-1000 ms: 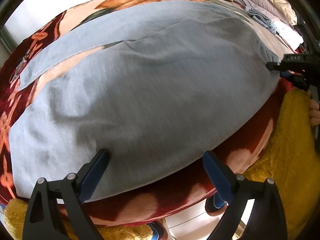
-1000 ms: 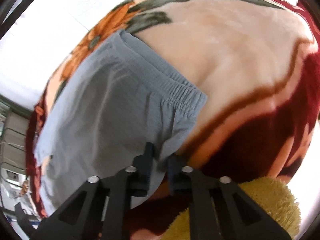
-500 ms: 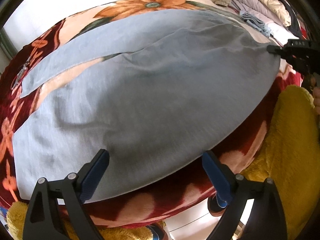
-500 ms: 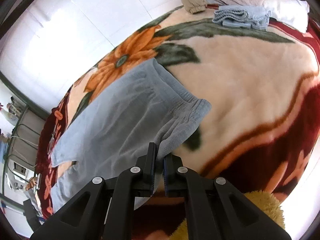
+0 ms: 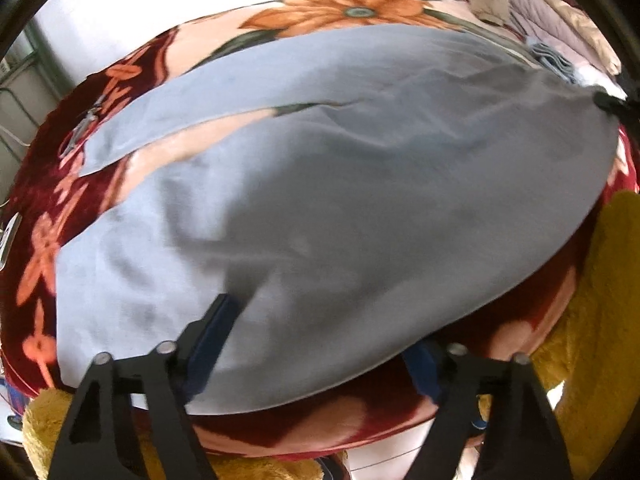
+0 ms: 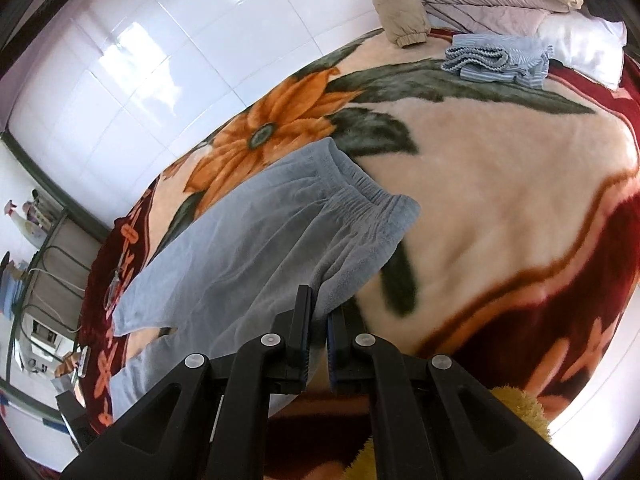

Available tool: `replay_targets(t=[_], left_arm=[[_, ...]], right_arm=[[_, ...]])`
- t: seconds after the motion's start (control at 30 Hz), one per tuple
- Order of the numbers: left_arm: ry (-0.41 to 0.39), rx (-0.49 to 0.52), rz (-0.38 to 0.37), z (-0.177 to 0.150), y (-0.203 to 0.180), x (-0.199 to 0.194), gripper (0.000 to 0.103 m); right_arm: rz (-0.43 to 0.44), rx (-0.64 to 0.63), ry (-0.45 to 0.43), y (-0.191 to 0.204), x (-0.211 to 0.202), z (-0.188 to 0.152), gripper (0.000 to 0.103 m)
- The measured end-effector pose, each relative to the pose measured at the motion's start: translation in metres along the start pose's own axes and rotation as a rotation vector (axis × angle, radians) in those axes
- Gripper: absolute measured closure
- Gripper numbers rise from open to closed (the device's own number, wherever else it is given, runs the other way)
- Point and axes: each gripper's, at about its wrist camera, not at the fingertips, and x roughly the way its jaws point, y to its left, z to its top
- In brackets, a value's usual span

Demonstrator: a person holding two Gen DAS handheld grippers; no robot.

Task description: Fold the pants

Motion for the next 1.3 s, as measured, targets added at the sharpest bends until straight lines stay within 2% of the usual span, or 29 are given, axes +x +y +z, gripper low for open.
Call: replay_targets(t=[0.07, 0.1, 0.13, 0.23, 0.43, 0.53, 0.67, 0.8, 0.93, 0.97, 1.03, 1.3], left_arm=[[-0.013, -0.016, -0.016, 0.0, 0.005, -0.003, 0.05], [-0.022, -0.02, -0.032, 0.001, 0.007, -0.005, 0.068], [-0.034, -0.025, -0.055, 0.002, 0.009, -0.009, 0.082], [-0.075, -0.032, -0.077, 0.004, 0.009, -0.023, 0.09], [-0.17, -0.084, -0.121, 0.016, 0.019, -0.056, 0.092], [-0.175, -0.106, -0.131, 0.022, 0.027, -0.059, 0.093], [-0.177, -0.113, -0.138, 0.023, 0.026, -0.062, 0.094], [-0.171, -0.088, -0.128, 0.024, 0.02, -0.061, 0.094], [-0.16, -0.083, -0.127, 0.023, 0.019, -0.059, 0.094], [-0.16, -0.086, -0.13, 0.023, 0.019, -0.059, 0.094], [-0.157, -0.087, -0.134, 0.023, 0.02, -0.06, 0.095], [-0.207, -0.077, -0.116, 0.044, 0.025, -0.085, 0.095]], right_arm=[[-0.004, 0.002, 0.005, -0.001, 0.001, -0.001, 0.096], [-0.008, 0.002, 0.008, -0.002, 0.002, -0.002, 0.096], [-0.011, 0.001, 0.011, -0.003, 0.002, -0.003, 0.096], [-0.003, 0.007, 0.018, -0.007, 0.003, -0.005, 0.096], [0.0, 0.018, 0.013, -0.009, 0.007, 0.002, 0.091], [-0.044, 0.023, 0.022, -0.01, 0.012, 0.006, 0.082], [-0.068, 0.046, 0.031, -0.021, 0.018, 0.01, 0.081], [-0.06, 0.113, 0.066, -0.036, 0.028, 0.01, 0.081], [-0.032, 0.184, 0.066, -0.051, 0.029, 0.011, 0.081], [-0.029, 0.183, 0.064, -0.051, 0.028, 0.011, 0.081], [-0.024, 0.156, 0.048, -0.047, 0.024, 0.013, 0.095], [-0.019, 0.02, -0.039, -0.011, -0.002, 0.043, 0.097]])
